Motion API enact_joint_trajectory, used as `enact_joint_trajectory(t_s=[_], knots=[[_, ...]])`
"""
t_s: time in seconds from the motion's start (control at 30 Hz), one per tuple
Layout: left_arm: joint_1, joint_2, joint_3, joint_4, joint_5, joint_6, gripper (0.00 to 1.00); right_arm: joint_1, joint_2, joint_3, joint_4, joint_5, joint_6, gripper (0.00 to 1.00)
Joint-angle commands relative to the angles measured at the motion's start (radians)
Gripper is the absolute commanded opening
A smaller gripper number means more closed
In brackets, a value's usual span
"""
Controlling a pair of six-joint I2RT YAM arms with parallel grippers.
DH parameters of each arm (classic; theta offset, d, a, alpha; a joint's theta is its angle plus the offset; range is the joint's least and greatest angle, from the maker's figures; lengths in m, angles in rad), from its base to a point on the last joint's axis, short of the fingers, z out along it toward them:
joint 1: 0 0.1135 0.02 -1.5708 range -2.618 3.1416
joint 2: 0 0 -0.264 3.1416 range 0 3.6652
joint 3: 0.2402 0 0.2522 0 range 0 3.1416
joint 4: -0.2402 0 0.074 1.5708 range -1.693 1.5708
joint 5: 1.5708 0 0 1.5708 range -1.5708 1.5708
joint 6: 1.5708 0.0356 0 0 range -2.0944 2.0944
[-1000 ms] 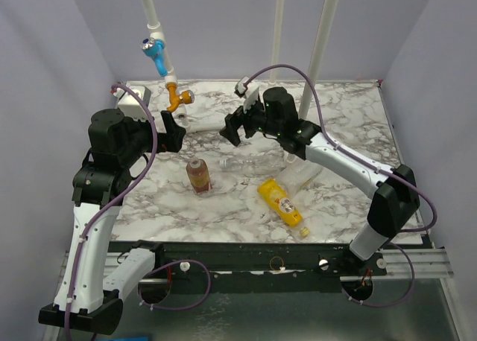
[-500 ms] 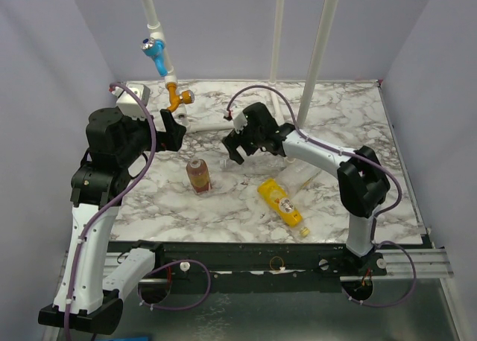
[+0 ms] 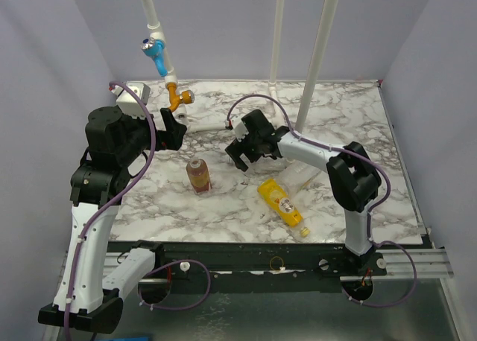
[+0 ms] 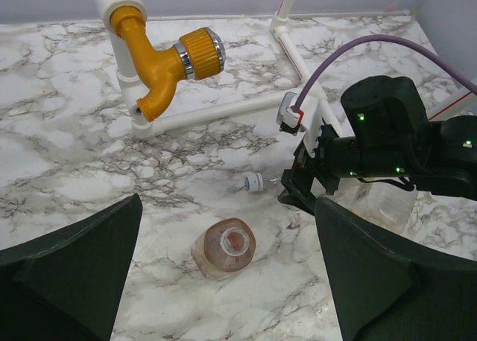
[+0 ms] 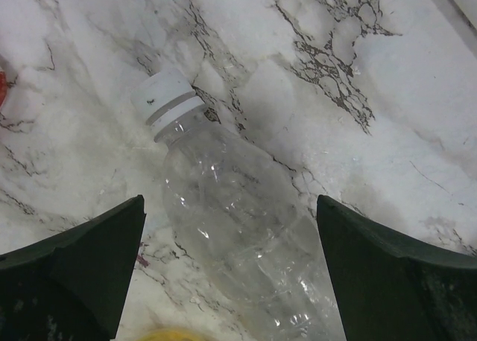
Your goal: Unscrew the bottle caps
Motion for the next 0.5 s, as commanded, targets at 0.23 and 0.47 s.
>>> enact_joint_trajectory(t_s=[0.23, 0.47], knots=[[-0.002, -0.006, 0.026, 0.008, 0.023, -0.013, 0.99, -0.008, 0.088, 0.017, -0.018, 0.063, -0.017, 0.94], [-0.002, -0.004, 0.027, 0.012, 0.028, -0.015, 0.99, -0.009, 0.061, 0.03, 0.065, 0.112, -0.014, 0.69]])
